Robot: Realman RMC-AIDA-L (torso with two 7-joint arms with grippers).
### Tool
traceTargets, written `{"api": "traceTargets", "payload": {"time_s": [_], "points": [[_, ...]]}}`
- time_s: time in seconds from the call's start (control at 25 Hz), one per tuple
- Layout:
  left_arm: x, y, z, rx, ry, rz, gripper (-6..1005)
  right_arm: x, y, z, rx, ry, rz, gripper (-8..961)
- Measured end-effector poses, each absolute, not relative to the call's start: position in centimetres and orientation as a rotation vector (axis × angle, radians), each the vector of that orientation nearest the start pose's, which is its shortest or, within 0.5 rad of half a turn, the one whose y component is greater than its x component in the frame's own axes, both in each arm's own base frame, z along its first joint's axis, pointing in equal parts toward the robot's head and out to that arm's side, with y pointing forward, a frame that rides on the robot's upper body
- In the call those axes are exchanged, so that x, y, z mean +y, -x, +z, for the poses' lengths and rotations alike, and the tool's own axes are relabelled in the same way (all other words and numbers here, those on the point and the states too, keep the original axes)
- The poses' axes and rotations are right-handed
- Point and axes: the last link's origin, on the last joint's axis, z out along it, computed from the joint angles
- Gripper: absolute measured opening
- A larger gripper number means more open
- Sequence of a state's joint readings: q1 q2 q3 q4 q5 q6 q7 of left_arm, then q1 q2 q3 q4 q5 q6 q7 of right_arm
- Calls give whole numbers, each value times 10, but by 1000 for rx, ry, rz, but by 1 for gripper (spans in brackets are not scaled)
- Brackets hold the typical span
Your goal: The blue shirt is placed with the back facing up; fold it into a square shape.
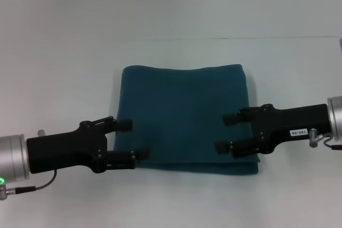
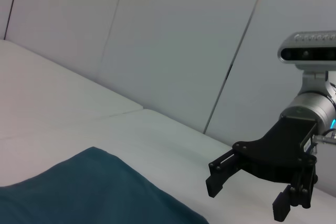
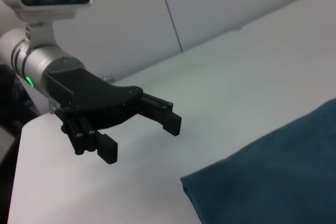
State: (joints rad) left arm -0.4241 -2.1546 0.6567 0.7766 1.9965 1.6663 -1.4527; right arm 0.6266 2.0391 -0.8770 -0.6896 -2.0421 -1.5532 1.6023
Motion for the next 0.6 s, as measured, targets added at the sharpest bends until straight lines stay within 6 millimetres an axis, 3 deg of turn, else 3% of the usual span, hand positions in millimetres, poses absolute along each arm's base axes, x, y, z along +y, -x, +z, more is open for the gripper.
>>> {"api": "traceTargets", "payload": {"time_s": [0.6], "points": [[295,265,-7,-752,2717,-809,934,349,-229,-6,702,2929,487,919]]}}
